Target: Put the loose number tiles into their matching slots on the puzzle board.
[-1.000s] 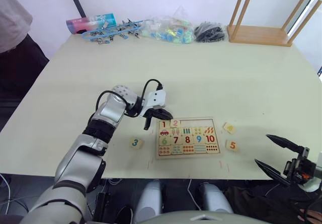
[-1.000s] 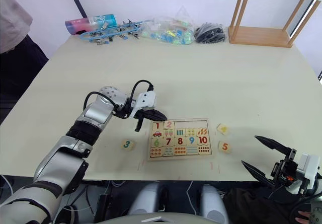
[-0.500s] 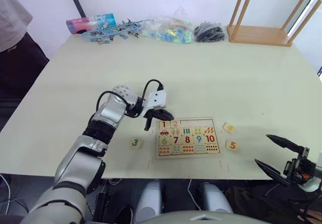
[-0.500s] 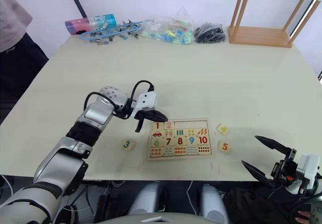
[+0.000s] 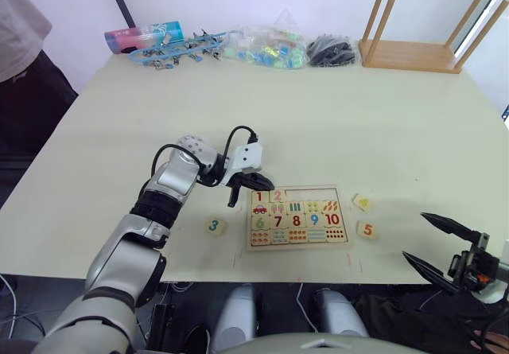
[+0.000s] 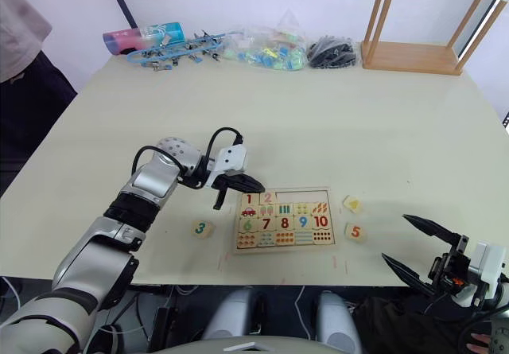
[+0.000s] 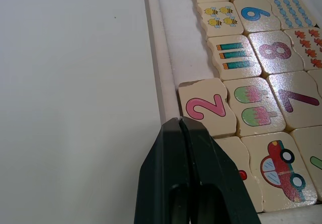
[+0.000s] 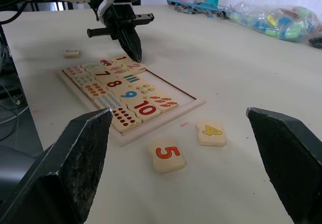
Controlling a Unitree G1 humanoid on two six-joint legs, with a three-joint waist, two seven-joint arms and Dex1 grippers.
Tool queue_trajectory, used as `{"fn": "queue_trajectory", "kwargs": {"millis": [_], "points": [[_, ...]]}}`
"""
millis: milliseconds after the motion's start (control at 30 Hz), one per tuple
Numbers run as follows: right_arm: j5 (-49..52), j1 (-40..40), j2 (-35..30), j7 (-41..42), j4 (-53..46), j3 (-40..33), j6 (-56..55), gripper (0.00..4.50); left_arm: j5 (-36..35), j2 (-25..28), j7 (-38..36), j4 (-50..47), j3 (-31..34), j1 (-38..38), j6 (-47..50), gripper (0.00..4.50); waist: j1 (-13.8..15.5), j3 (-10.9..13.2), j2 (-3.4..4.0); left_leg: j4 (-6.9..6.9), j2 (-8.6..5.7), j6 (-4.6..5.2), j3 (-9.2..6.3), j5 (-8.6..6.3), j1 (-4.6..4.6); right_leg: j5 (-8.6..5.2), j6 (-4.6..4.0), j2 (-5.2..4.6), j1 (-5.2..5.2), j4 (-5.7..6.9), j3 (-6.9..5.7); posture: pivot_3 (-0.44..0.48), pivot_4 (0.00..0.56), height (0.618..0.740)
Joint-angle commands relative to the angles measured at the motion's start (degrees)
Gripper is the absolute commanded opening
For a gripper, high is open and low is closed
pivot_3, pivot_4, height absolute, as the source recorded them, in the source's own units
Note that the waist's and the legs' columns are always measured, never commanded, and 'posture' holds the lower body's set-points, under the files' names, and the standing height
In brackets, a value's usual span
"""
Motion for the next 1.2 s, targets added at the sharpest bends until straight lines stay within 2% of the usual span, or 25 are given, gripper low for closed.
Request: {"fn": "queue_trajectory", "kwargs": {"millis": [33, 400, 567, 800, 1033, 1067, 1100, 1167, 1200], "points": [[0.51, 0.24, -0.31, -0.04, -1.03, -0.8, -0.75, 4.5, -2.03, 0.4, 0.92, -0.52, 3.47, -1.11, 0.5, 0.04, -0.01, 0.0, 0.0, 0.0, 0.0, 0.0, 0.0, 0.0, 0.0, 0.0, 0.0, 0.0, 0.0, 0.0, 0.0, 0.0, 0.15, 0.737], [0.78, 0.35, -0.36, -0.47, -0.33, -0.95, -0.24, 4.5, -8.76, 2.13, 4.43, -4.27, 12.6, 4.03, 2.98, 0.04, -0.02, 0.0, 0.0, 0.0, 0.04, 0.0, -0.01, 0.0, 0.01, 0.0, 0.0, 0.0, 0.0, 0.01, -0.01, 0.0, 0.15, 0.737], [0.62, -0.69, -0.64, -1.96, -0.28, -1.2, 0.74, 4.5, -13.84, 4.78, 3.78, -8.06, 17.95, 10.41, 3.54, 0.04, -0.19, 0.0, 0.01, 0.0, 0.1, 0.0, -0.01, 0.0, 0.02, 0.0, 0.0, -0.04, 0.0, 0.02, -0.01, 0.0, 0.15, 0.737], [-0.24, -1.11, -1.76, -3.18, 0.51, -1.61, 1.42, 4.5, -17.12, 7.74, 5.04, -9.98, 23.46, 17.07, 2.6, 0.04, -0.02, -0.01, 0.01, 0.0, 0.11, -0.01, 0.0, 0.0, 0.03, 0.0, 0.0, -0.12, 0.0, 0.03, -0.03, 0.0, 0.15, 0.737], [-0.57, -1.05, -3.48, -4.42, 2.01, -2.67, 2.73, 4.5, -19.96, 10.41, 4.29, -9.04, 29.52, 25.64, -1.98, 2.78, -0.02, -0.01, 0.02, -0.02, 0.15, -0.01, 0.01, 0.0, 0.06, 0.0, -0.01, -0.12, 0.0, 0.03, -0.04, 0.0, 0.15, 0.737], [-0.56, -1.07, -3.6, -4.52, 2.12, -2.8, 2.84, 4.5, -20.46, 10.65, 3.92, -9.23, 30.07, 26.56, -2.35, 3.07, -0.02, -0.01, 0.02, -0.02, 0.15, -0.01, 0.0, 0.0, 0.06, 0.0, -0.01, -0.13, 0.0, 0.03, -0.05, 0.0, 0.15, 0.737], [-0.51, -1.11, -3.7, -4.55, 2.27, -2.93, 2.9, 4.5, -20.82, 10.78, 3.76, -9.42, 30.38, 27.18, -2.6, 3.63, -0.01, -0.01, 0.02, -0.02, 0.15, -0.01, 0.01, 0.0, 0.06, 0.0, -0.01, -0.14, 0.0, 0.03, -0.05, 0.0, 0.15, 0.737], [0.07, -1.02, -4.15, -4.93, 2.24, -3.52, 4.07, 4.5, -21.0, 11.91, 2.68, -8.88, 31.77, 29.37, -4.53, 4.4, 0.04, -0.01, 0.02, -0.02, 0.15, -0.01, 0.0, 0.0, 0.06, 0.0, -0.01, -0.18, 0.0, 0.03, -0.08, 0.0, 0.15, 0.737], [0.14, -1.03, -4.42, -5.06, 2.46, -3.9, 4.3, 4.5, -21.35, 12.47, 2.08, -8.57, 32.74, 30.54, -5.54, 4.4, -0.05, -0.01, 0.02, -0.03, 0.15, -0.01, 0.0, 0.0, 0.06, 0.0, -0.01, -0.2, 0.0, 0.03, -0.07, 0.0, 0.15, 0.737]]}}
